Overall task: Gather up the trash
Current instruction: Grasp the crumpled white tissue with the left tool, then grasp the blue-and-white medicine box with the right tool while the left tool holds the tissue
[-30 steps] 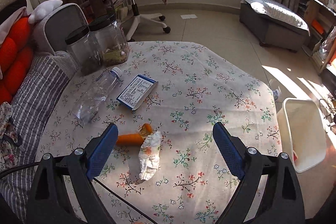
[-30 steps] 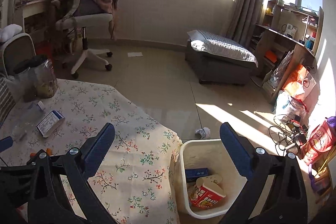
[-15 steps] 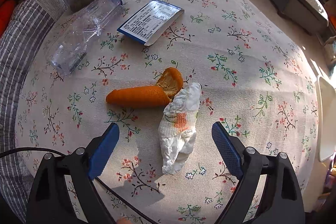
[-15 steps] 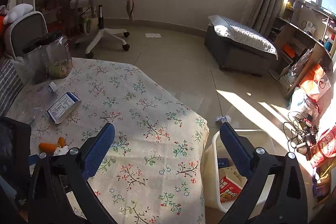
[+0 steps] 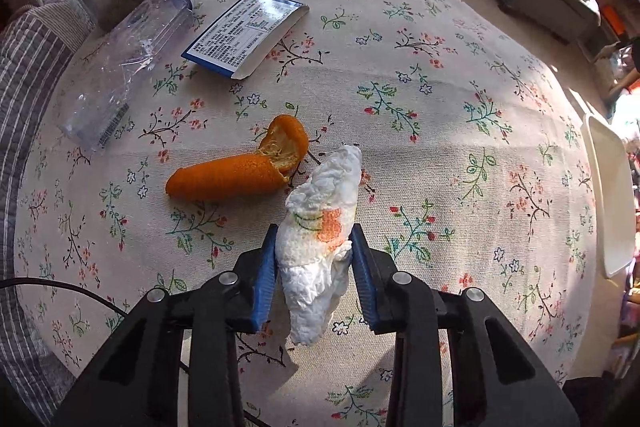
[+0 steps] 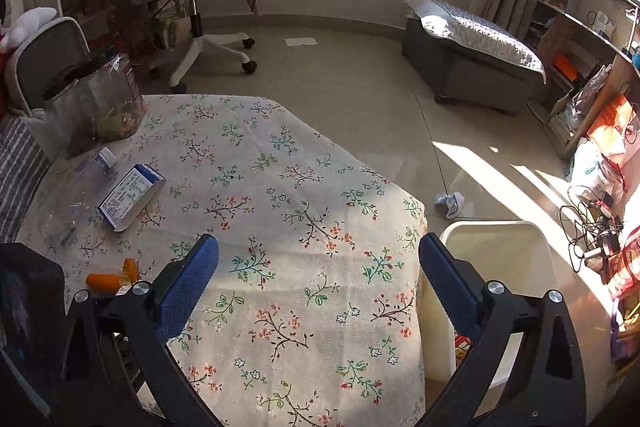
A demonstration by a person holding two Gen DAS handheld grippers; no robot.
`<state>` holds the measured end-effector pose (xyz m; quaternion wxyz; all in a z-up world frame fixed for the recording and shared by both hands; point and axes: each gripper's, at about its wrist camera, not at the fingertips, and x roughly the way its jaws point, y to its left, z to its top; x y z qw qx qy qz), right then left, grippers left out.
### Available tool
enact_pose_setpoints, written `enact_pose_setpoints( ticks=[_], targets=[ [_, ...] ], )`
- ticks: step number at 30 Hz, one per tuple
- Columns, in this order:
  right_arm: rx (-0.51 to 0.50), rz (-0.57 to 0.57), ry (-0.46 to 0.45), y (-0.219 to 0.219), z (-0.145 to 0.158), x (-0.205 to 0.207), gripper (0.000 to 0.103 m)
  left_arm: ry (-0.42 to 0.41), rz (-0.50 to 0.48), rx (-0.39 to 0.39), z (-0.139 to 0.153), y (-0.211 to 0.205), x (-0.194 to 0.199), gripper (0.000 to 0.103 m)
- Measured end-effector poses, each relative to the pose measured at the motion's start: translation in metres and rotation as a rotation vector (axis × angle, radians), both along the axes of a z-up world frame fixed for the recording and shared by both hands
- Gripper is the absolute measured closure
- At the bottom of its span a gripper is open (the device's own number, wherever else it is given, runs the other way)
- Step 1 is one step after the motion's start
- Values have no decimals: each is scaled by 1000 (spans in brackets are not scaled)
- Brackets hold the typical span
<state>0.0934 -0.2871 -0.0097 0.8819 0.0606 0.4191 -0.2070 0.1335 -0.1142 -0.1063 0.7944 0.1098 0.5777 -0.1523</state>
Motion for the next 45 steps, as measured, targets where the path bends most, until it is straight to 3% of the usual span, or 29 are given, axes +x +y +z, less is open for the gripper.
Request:
enact_pose_setpoints(
  ticks=[3, 10, 14, 16, 22, 27, 30, 35, 42, 45],
  targets=[
    [43, 18, 21, 1, -7, 6, 7, -43, 20, -69, 35, 20, -2, 68],
    [241, 39, 132, 19, -30, 51, 7, -247, 127, -225, 158, 87, 12, 68],
    [307, 29, 159, 51, -40, 98, 7, -352, 205, -272, 193, 124, 20, 68],
    [354, 26, 183, 68, -49, 122, 7, -392, 254, -272, 191, 141, 21, 68],
    [413, -20, 219, 108, -79, 179, 7, -337, 302, -296, 174, 169, 36, 68],
    [383, -43, 251, 126, -100, 211, 7, -324, 314, -334, 175, 177, 34, 68],
    [327, -47, 271, 132, -108, 218, 7, -330, 313, -339, 177, 177, 34, 67],
    [343, -54, 302, 139, -121, 220, 7, -305, 324, -358, 173, 181, 39, 67],
    [275, -6, 351, 153, -129, 225, 6, -295, 329, -370, 172, 185, 38, 67],
    [229, -2, 342, 156, -126, 226, 19, -285, 330, -384, 171, 185, 38, 67]
  ],
)
